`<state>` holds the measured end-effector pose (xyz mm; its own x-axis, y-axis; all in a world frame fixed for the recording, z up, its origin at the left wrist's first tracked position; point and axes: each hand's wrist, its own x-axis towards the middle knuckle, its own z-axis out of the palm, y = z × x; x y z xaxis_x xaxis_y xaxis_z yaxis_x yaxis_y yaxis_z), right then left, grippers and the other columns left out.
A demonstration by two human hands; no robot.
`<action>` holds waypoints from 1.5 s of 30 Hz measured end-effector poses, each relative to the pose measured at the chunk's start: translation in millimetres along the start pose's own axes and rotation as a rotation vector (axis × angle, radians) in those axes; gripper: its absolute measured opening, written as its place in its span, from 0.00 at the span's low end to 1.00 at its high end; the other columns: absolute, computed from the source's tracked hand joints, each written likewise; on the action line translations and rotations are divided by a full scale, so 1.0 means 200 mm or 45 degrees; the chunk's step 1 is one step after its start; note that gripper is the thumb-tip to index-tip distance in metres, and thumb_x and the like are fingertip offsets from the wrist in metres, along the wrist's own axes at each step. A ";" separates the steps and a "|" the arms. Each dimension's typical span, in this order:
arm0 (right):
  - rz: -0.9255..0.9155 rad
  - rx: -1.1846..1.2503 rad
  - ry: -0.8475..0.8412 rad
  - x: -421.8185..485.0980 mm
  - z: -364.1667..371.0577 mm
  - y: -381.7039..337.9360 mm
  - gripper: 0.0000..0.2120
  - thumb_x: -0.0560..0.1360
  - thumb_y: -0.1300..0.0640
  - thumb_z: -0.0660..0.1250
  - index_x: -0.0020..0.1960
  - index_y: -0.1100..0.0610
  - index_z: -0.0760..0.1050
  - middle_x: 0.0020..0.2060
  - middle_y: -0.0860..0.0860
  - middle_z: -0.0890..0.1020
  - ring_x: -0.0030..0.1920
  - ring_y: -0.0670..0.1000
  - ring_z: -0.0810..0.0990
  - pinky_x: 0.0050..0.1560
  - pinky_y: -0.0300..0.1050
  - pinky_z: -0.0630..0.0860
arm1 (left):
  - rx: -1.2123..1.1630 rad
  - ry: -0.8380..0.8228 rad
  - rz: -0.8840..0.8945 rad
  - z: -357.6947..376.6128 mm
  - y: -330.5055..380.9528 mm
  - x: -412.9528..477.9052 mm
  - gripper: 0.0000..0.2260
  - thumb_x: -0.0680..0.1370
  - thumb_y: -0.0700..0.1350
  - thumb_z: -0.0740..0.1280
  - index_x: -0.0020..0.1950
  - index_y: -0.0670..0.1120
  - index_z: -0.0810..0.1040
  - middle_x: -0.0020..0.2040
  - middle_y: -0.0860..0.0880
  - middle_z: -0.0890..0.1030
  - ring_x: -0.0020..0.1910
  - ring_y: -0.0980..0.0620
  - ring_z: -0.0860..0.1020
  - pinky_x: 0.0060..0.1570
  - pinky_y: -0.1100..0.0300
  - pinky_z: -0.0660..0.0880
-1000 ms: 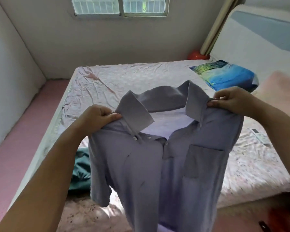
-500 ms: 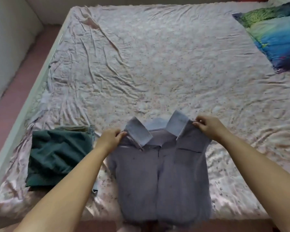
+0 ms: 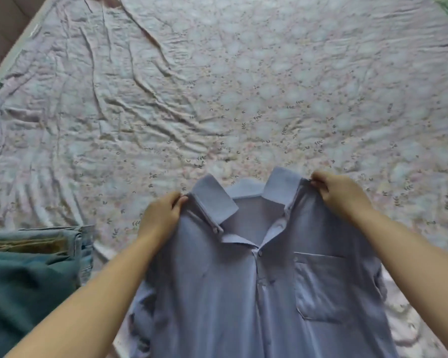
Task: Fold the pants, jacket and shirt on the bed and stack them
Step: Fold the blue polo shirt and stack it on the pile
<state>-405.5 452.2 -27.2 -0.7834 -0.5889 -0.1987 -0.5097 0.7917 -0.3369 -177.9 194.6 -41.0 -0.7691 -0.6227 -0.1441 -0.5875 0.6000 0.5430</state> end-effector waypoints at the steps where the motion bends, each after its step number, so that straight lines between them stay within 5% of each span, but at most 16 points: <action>1: -0.014 -0.011 0.043 0.07 -0.01 -0.01 0.07 0.78 0.57 0.59 0.51 0.59 0.74 0.50 0.64 0.79 0.48 0.64 0.77 0.41 0.50 0.67 | 0.003 0.035 0.050 -0.02 0.00 0.09 0.11 0.79 0.46 0.61 0.37 0.47 0.68 0.41 0.37 0.79 0.42 0.39 0.76 0.37 0.52 0.64; 7: 0.033 0.109 0.394 0.48 -0.07 -0.09 0.11 0.78 0.57 0.58 0.57 0.59 0.74 0.54 0.65 0.78 0.53 0.66 0.75 0.49 0.55 0.71 | 0.081 0.248 0.214 -0.11 0.06 0.56 0.11 0.79 0.47 0.60 0.39 0.43 0.69 0.40 0.38 0.77 0.42 0.39 0.75 0.39 0.50 0.67; 13: 0.077 0.006 0.181 0.65 0.24 0.03 0.09 0.79 0.54 0.57 0.54 0.56 0.73 0.53 0.64 0.78 0.52 0.65 0.75 0.46 0.52 0.69 | 0.204 0.092 0.071 0.23 -0.14 0.71 0.10 0.80 0.48 0.58 0.45 0.42 0.73 0.47 0.36 0.79 0.46 0.38 0.76 0.37 0.54 0.63; 17: 0.097 -0.055 0.233 0.68 0.44 0.10 0.11 0.79 0.52 0.57 0.53 0.58 0.73 0.54 0.62 0.78 0.51 0.64 0.76 0.41 0.49 0.64 | 0.256 0.228 0.126 0.34 -0.22 0.73 0.11 0.79 0.48 0.59 0.44 0.42 0.72 0.44 0.38 0.80 0.45 0.37 0.77 0.35 0.54 0.60; 23: 0.132 -0.066 0.153 0.64 0.41 0.08 0.13 0.78 0.53 0.58 0.58 0.59 0.68 0.57 0.62 0.74 0.55 0.64 0.74 0.47 0.53 0.68 | 0.197 0.192 0.078 0.30 -0.19 0.68 0.10 0.77 0.51 0.62 0.44 0.44 0.72 0.43 0.40 0.80 0.45 0.38 0.77 0.36 0.56 0.61; 28: 0.138 -0.075 0.208 0.36 0.35 0.00 0.24 0.74 0.60 0.63 0.69 0.61 0.64 0.62 0.66 0.67 0.62 0.66 0.66 0.63 0.59 0.60 | 0.063 0.022 -0.105 0.19 -0.20 0.46 0.16 0.75 0.52 0.66 0.58 0.44 0.72 0.55 0.44 0.76 0.55 0.43 0.74 0.46 0.54 0.67; 32: -0.041 0.061 0.293 -0.08 0.40 -0.13 0.21 0.71 0.57 0.57 0.60 0.66 0.72 0.55 0.66 0.73 0.56 0.68 0.72 0.58 0.59 0.69 | -0.042 0.103 -0.335 0.08 -0.30 0.09 0.23 0.73 0.52 0.69 0.63 0.43 0.68 0.59 0.42 0.74 0.58 0.41 0.73 0.54 0.49 0.71; 35: -0.070 0.280 0.177 -0.43 0.50 -0.28 0.20 0.70 0.55 0.55 0.56 0.66 0.73 0.50 0.63 0.75 0.51 0.65 0.75 0.53 0.52 0.69 | -0.235 0.032 -0.562 0.03 -0.36 -0.25 0.22 0.73 0.51 0.69 0.63 0.43 0.68 0.57 0.44 0.75 0.54 0.44 0.75 0.50 0.51 0.72; 40: -0.052 0.531 -0.147 -0.85 0.70 -0.51 0.19 0.71 0.57 0.58 0.59 0.63 0.72 0.51 0.58 0.76 0.54 0.60 0.76 0.56 0.47 0.71 | -0.442 -0.109 -0.633 0.07 -0.42 -0.65 0.09 0.76 0.44 0.66 0.54 0.44 0.73 0.47 0.48 0.76 0.47 0.47 0.76 0.40 0.57 0.69; 45: -0.064 0.545 -0.307 -1.01 0.77 -0.61 0.20 0.75 0.59 0.62 0.67 0.60 0.67 0.62 0.54 0.72 0.64 0.53 0.70 0.62 0.38 0.62 | -0.528 0.358 -0.600 -0.09 -0.43 -0.70 0.04 0.78 0.40 0.62 0.45 0.42 0.70 0.36 0.48 0.72 0.41 0.47 0.72 0.36 0.57 0.66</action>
<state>-131.6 449.9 -87.7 -0.6309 -0.6857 -0.3630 -0.3135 0.6533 -0.6892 -15.4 221.6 -53.0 -0.3276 -0.9104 -0.2526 -0.6552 0.0263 0.7550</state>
